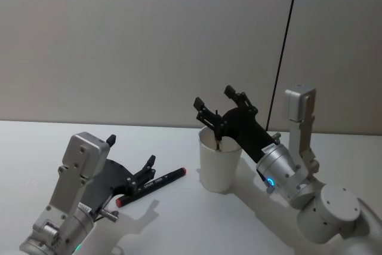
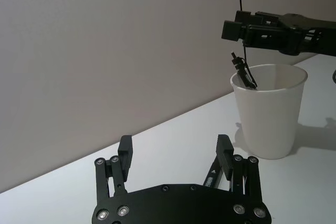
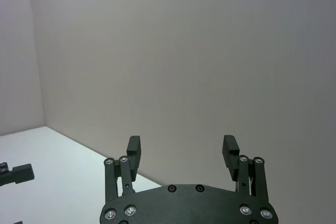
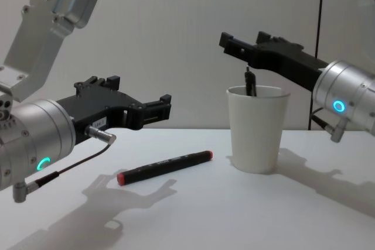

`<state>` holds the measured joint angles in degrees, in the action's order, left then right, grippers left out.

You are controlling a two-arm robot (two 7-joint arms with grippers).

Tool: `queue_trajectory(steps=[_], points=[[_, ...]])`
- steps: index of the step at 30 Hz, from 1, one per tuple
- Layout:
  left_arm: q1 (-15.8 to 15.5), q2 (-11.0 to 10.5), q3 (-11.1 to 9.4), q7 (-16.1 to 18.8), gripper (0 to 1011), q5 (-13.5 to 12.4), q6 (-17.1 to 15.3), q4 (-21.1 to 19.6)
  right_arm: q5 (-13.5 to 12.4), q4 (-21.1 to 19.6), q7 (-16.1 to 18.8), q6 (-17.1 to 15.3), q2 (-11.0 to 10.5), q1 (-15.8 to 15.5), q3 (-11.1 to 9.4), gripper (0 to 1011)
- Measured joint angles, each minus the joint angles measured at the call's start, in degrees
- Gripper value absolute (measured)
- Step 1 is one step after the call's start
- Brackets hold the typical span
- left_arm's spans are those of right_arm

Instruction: Place the pen into the pen holder.

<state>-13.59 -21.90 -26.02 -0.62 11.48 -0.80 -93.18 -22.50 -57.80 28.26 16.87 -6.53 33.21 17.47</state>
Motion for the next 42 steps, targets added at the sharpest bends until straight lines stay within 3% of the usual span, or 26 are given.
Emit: queue_trajectory(steps=[3, 30, 42], points=[[0.0, 0.0, 0.0, 0.0, 1003, 0.0, 0.0, 0.0, -0.4, -1.6, -0.5, -0.8, -0.3, -0.8, -0.4, 999], [0.0, 0.0, 0.0, 0.0, 1003, 0.0, 0.0, 0.0, -5.5, -21.5, -9.0, -9.8, -4.6, -13.3, -5.6, 1001], [0.0, 0.0, 0.0, 0.0, 1003, 0.0, 0.0, 0.0, -5.7, -23.8, -10.4, -10.7, -5.1, -15.3, -5.9, 1001]])
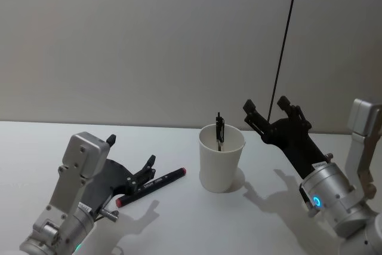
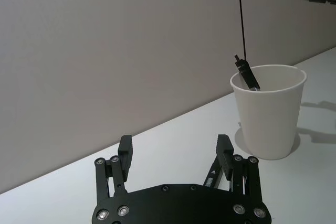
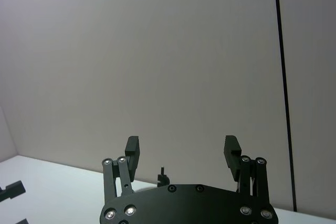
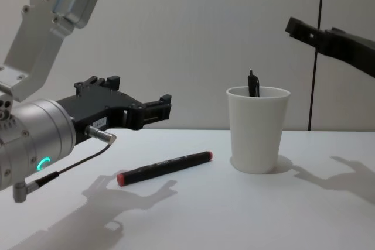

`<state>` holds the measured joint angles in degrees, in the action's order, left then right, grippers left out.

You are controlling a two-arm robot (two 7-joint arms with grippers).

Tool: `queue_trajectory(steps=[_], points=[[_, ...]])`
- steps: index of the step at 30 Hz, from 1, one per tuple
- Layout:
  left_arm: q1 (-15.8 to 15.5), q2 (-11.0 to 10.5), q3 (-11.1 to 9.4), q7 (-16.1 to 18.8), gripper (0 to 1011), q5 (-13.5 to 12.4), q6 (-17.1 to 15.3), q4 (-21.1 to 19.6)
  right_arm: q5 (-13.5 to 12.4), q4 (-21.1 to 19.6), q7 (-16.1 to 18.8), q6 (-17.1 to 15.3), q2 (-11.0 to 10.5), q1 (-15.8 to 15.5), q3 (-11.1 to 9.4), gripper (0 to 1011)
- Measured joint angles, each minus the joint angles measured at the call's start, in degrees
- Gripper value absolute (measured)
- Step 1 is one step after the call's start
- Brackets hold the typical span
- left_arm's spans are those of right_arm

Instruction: Place the pen into the pen holder.

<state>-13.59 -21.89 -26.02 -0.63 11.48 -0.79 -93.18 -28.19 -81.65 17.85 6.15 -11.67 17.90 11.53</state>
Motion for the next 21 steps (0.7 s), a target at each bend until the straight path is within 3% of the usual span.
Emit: queue_trajectory(steps=[21], points=[[0.0, 0.0, 0.0, 0.0, 1003, 0.0, 0.0, 0.0, 6.7, -11.1, -7.9, -4.6, -4.4, -10.6, 0.8, 1001]])
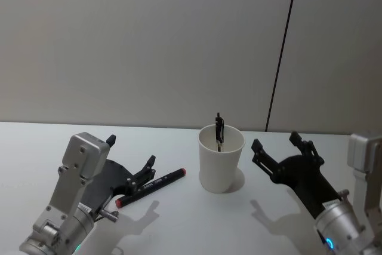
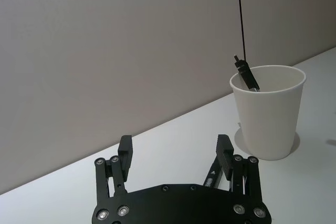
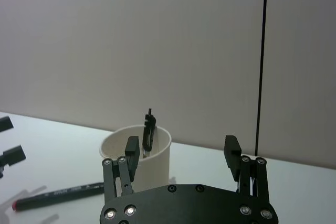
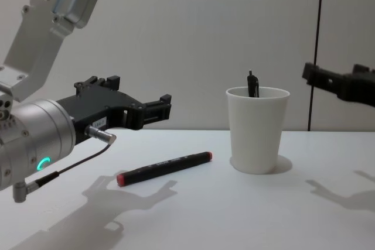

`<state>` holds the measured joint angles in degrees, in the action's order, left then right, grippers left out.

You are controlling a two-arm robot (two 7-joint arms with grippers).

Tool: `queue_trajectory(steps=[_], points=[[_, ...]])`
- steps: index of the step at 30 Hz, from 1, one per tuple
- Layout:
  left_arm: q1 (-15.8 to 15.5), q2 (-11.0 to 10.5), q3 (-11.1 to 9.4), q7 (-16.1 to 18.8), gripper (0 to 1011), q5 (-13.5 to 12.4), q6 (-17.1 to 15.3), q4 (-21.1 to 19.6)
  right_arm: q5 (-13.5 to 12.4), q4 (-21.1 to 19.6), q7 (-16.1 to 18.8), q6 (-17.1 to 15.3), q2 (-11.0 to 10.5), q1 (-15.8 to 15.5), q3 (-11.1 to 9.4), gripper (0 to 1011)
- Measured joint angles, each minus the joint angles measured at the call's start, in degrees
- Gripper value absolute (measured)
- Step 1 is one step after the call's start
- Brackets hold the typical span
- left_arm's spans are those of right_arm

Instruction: Place the pen into the pen holder.

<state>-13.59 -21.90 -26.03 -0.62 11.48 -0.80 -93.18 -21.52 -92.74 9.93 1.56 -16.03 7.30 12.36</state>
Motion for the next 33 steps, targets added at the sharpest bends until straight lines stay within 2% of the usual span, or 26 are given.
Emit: queue_trajectory(steps=[8, 15, 33], points=[[0.0, 0.0, 0.0, 0.0, 1003, 0.0, 0.0, 0.0, 2.8, -4.7, -3.4, -2.0, -1.8, -4.5, 0.3, 1001], [0.0, 0.0, 0.0, 0.0, 1003, 0.0, 0.0, 0.0, 4.5, -7.6, -5.5, -3.2, -3.0, -7.3, 0.6, 1001], [0.0, 0.0, 0.1, -0.1, 1003, 0.1, 0.0, 0.0, 5.1, -8.5, -6.1, -3.5, -3.3, -8.1, 0.6, 1001]])
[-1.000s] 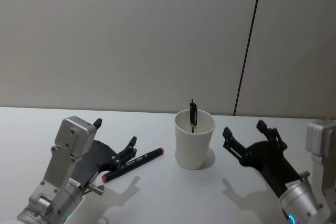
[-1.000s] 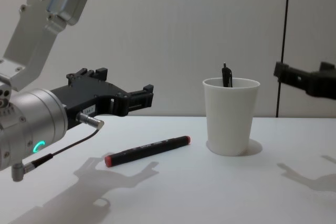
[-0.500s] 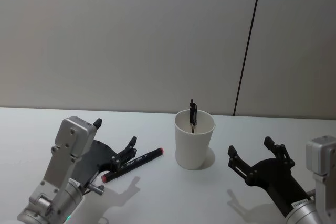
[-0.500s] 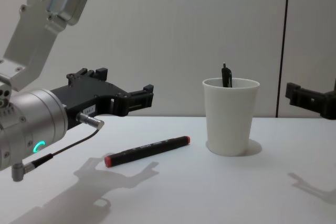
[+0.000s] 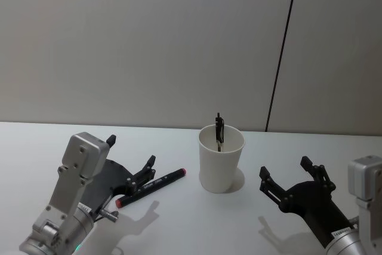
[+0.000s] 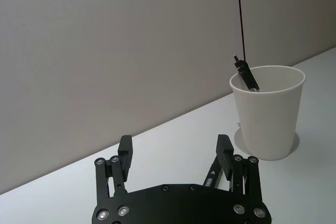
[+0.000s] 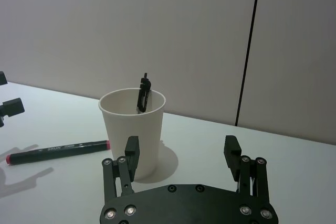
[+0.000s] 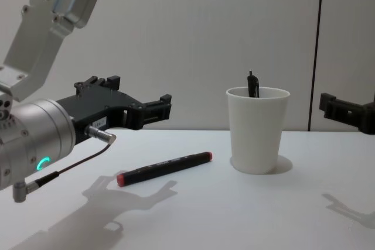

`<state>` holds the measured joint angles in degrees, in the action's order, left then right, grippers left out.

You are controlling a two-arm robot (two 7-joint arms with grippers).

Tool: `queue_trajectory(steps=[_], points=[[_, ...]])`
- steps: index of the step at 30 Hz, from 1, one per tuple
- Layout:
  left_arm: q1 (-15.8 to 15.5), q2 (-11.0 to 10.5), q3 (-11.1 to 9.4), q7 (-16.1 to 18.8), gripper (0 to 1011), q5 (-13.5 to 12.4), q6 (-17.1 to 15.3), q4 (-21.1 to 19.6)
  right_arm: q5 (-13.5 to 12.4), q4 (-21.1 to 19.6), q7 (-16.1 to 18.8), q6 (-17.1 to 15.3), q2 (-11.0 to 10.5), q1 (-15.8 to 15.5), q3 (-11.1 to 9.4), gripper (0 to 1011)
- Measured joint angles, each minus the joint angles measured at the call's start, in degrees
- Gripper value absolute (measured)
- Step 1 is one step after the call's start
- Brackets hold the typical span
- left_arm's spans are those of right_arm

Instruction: Place the pen into the pen holder.

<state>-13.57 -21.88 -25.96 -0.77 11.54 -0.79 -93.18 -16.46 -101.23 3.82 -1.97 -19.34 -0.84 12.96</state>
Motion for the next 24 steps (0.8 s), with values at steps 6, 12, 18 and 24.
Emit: queue_trajectory(steps=[6, 12, 18, 24], points=[[0.1, -0.2, 0.4, -1.2, 1003, 0.7, 0.0, -0.1, 0.0, 0.0, 0.0, 0.0, 0.0, 0.0, 0.0, 1001], [0.5, -1.3, 1.1, -3.5, 1003, 2.2, 0.0, -0.5, 0.0, 0.0, 0.0, 0.0, 0.0, 0.0, 0.0, 1001], [1.2, -2.9, 2.1, -6.4, 1004, 4.1, -0.3, -1.4, 0.0, 0.0, 0.0, 0.0, 0.0, 0.0, 0.0, 1001], [1.8, -4.5, 3.1, -9.0, 1003, 5.6, -0.8, -2.0, 0.0, 0.0, 0.0, 0.0, 0.0, 0.0, 0.0, 1001]])
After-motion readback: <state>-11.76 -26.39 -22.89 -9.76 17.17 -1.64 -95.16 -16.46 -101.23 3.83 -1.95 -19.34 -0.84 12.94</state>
